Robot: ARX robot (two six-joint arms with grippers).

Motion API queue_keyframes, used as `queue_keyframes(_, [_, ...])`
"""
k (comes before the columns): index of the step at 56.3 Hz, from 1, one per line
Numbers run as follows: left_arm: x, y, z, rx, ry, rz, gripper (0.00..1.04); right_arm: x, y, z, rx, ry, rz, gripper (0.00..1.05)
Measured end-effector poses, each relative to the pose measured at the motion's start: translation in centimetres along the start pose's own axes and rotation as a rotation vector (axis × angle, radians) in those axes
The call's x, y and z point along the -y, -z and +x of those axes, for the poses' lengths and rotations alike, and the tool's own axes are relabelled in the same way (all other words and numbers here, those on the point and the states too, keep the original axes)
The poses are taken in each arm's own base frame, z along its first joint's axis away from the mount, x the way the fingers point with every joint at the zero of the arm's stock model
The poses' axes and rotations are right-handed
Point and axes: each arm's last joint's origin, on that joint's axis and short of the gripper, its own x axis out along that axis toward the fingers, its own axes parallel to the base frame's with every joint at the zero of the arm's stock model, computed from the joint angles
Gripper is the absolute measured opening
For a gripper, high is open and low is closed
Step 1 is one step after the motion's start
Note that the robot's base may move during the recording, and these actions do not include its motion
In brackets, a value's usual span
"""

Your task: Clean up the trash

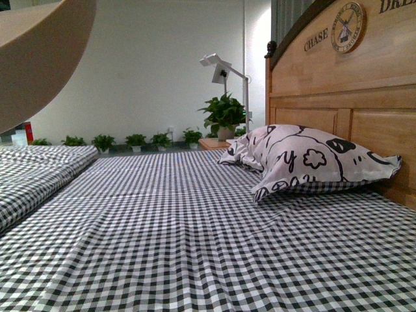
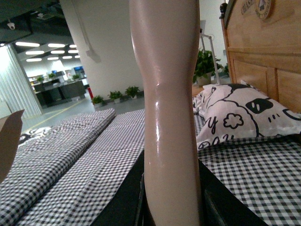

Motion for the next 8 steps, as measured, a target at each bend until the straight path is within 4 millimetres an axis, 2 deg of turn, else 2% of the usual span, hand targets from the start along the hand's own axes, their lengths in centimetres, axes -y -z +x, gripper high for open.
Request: queue_keyframes(8, [0.00, 0.00, 0.00, 0.000, 0.000, 0.000, 0.28, 0.00, 0.00, 0.00, 0.000, 0.000, 0.000, 0.20])
